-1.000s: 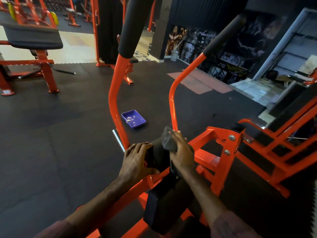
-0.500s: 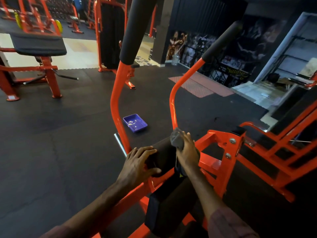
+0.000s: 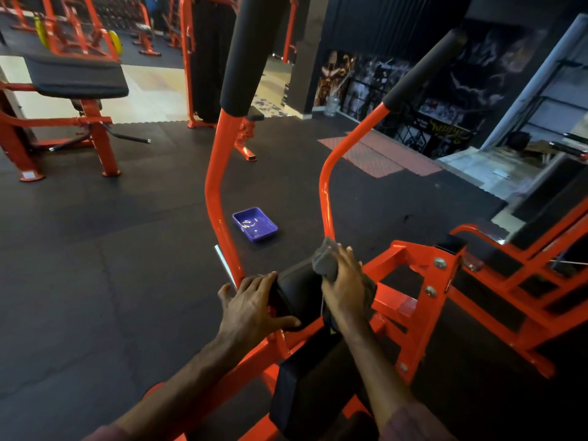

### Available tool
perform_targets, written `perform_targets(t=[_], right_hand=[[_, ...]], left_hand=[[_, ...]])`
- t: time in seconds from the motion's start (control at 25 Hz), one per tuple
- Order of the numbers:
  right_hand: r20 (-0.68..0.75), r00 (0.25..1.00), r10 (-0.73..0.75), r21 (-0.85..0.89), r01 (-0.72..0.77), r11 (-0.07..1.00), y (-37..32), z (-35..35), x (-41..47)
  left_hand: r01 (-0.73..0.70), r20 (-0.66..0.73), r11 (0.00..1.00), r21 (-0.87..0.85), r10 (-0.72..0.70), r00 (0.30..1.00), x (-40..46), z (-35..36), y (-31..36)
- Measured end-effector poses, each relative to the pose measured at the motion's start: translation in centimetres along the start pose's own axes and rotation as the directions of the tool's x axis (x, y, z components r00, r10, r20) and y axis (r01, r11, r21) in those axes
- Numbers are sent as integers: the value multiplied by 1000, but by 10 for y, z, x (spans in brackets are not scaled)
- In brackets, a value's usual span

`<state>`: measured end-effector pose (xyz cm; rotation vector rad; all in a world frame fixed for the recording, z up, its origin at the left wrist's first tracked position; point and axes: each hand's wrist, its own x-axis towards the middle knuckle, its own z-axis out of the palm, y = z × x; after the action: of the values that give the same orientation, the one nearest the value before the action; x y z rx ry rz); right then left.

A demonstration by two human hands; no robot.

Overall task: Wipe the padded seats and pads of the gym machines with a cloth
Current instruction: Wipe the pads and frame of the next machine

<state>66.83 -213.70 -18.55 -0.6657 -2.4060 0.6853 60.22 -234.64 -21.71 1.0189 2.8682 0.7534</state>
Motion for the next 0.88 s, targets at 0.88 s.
perform_targets(t=[0.88], right_hand=[[-81, 992, 96, 161, -82, 983, 1, 4, -20]], left_hand=[[-145, -155, 974, -172, 118, 981, -19, 15, 9]])
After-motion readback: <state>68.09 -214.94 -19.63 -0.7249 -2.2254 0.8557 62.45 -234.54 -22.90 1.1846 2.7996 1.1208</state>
